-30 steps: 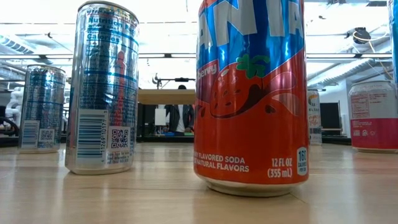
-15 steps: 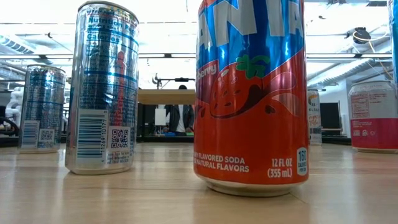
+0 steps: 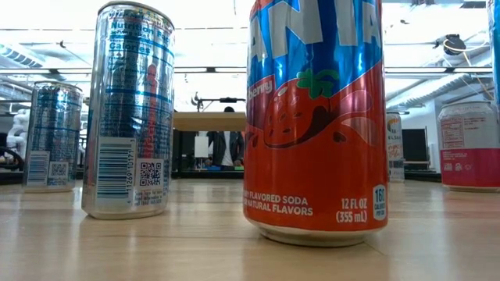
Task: Place canned beverage on shelf
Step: Put the top orange soda can aligned with the other orange soda can on the shelf
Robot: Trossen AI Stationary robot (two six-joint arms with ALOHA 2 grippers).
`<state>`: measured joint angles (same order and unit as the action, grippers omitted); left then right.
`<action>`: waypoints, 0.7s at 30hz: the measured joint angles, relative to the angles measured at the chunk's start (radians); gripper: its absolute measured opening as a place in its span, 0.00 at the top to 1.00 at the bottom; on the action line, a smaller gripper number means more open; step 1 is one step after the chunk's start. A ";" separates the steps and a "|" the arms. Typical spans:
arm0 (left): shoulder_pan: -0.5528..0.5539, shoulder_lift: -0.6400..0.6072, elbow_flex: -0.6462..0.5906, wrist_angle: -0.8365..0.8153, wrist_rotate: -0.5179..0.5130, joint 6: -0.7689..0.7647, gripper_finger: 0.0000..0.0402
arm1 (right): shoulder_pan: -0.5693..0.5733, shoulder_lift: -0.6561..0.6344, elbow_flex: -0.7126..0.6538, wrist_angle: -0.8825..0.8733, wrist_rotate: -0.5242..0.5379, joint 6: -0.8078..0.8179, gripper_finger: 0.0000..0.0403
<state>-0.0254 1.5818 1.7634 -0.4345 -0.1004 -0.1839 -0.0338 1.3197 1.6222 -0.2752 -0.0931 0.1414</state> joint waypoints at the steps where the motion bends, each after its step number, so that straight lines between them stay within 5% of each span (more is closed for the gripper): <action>1: 0.000 0.000 0.000 0.002 0.005 -0.007 0.02 | -0.005 -0.002 0.000 0.000 -0.015 0.001 0.32; 14: -0.016 -0.112 0.000 -0.161 -0.081 -0.087 0.03 | -0.093 -0.089 0.000 -0.080 -0.044 -0.011 0.32; 21: -0.021 -0.165 0.001 -0.274 -0.097 -0.252 0.03 | -0.187 -0.153 0.000 -0.215 -0.096 0.002 0.33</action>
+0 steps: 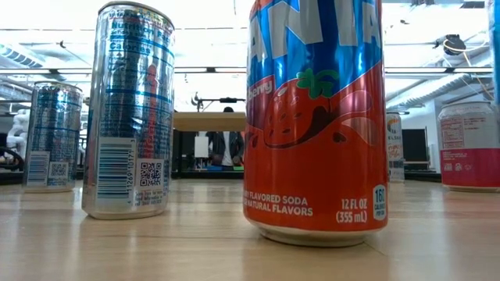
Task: Place canned beverage on shelf
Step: Put the top orange soda can aligned with the other orange soda can on the shelf
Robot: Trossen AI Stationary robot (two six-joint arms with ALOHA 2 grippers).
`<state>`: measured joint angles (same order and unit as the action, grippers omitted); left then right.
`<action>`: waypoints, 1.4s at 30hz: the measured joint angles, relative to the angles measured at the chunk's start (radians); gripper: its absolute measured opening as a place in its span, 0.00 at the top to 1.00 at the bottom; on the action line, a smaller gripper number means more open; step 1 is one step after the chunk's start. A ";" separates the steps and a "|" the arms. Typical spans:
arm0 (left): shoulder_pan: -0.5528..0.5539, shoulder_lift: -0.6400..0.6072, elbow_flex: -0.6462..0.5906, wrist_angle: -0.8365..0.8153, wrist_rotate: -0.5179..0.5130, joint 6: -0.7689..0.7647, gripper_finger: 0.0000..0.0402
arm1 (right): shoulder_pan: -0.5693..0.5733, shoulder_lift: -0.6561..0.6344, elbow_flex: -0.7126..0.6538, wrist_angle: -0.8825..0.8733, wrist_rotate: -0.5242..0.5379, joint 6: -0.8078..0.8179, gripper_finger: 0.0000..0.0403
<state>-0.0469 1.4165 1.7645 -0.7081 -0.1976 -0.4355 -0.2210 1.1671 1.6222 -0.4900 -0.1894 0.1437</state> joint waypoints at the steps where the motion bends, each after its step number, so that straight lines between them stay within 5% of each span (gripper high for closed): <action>1: -0.002 -0.008 -0.001 -0.021 0.003 -0.021 0.03 | -0.012 -0.005 0.000 -0.019 -0.018 -0.010 0.33; 7: -0.027 -0.020 -0.001 -0.046 0.001 -0.128 0.03 | -0.085 -0.006 0.000 -0.082 -0.141 -0.074 0.33; 14: -0.078 -0.020 -0.001 -0.044 -0.124 -0.181 0.03 | -0.134 0.031 -0.056 -0.031 -0.239 -0.121 0.33; 30: -0.086 -0.020 -0.001 -0.113 -0.190 -0.153 0.03 | -0.231 0.033 -0.532 0.584 -0.203 0.009 0.33; 42: -0.026 -0.020 -0.001 -0.113 -0.204 -0.035 0.03 | -0.321 0.165 -0.613 0.881 -0.206 -0.008 0.33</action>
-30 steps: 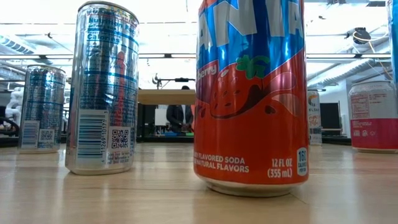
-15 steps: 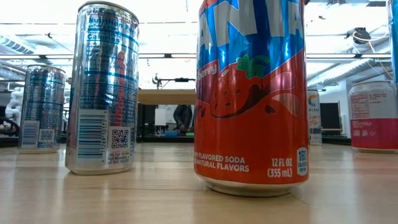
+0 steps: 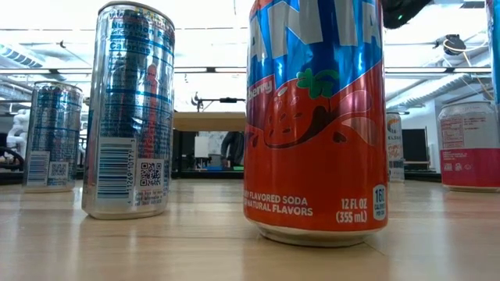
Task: Place canned beverage on shelf
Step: Put the top orange soda can aligned with the other orange soda can on the shelf
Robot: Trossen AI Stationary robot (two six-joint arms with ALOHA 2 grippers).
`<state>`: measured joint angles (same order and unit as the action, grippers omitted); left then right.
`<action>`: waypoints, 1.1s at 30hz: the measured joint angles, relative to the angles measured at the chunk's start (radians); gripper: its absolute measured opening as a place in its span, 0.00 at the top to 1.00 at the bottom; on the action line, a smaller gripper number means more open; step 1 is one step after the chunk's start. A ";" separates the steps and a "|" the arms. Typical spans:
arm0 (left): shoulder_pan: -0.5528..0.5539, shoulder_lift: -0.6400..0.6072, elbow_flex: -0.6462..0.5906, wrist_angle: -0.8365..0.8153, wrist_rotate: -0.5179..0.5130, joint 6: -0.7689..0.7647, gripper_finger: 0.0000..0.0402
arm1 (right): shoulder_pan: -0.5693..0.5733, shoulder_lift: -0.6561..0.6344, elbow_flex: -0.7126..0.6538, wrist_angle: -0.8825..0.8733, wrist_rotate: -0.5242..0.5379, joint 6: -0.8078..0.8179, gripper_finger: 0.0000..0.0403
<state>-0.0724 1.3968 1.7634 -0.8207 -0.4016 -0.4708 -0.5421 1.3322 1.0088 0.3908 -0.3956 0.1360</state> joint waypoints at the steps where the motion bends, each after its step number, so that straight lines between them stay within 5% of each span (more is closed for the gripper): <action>1: 0.007 0.000 0.000 0.000 0.000 0.006 0.03 | -0.004 0.019 -0.001 0.008 0.001 -0.004 0.33; 33: 0.026 0.000 0.000 0.003 0.012 -0.021 0.03 | -0.048 0.123 -0.002 -0.036 -0.030 -0.138 0.33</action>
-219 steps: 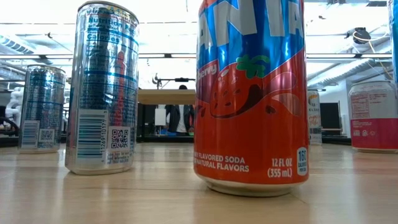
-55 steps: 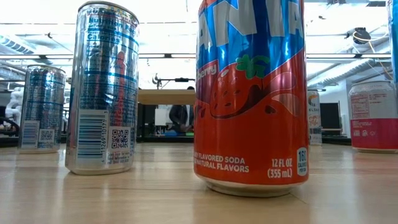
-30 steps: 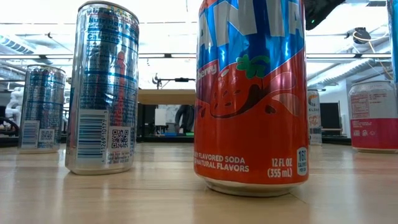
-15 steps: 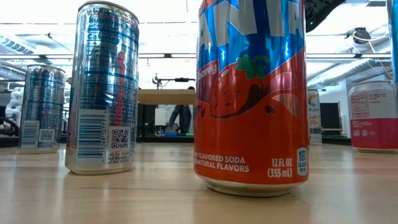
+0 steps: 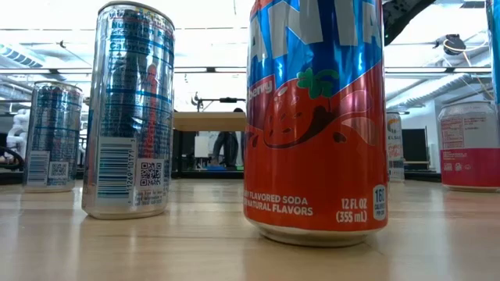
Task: Place canned beverage on shelf
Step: Put the top orange soda can aligned with the other orange soda can on the shelf
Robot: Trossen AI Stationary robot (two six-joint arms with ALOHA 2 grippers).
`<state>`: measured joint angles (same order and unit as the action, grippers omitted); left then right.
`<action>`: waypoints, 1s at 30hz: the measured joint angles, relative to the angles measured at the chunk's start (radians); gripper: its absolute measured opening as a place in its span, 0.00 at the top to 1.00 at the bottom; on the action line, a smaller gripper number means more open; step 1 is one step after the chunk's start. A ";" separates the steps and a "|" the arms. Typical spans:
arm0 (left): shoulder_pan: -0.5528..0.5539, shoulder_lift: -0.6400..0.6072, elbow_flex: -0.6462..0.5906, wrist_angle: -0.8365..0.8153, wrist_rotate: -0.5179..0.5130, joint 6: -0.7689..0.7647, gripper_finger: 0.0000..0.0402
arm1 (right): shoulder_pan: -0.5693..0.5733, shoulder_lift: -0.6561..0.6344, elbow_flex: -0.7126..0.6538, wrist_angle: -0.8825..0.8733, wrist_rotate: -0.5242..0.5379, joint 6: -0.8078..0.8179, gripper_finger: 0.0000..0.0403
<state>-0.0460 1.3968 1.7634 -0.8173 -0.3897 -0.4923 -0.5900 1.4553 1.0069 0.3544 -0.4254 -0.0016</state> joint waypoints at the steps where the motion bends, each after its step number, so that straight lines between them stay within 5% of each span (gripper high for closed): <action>1: 0.000 0.000 0.000 0.000 0.000 0.000 0.03 | 0.000 0.003 0.000 -0.005 0.001 -0.009 0.33; 30: 0.000 0.000 0.000 0.000 0.000 0.010 0.03 | -0.016 0.003 0.000 -0.083 0.004 -0.097 0.32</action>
<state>-0.0460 1.3968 1.7634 -0.8175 -0.3901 -0.4820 -0.6056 1.4586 1.0069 0.2709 -0.4213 -0.0985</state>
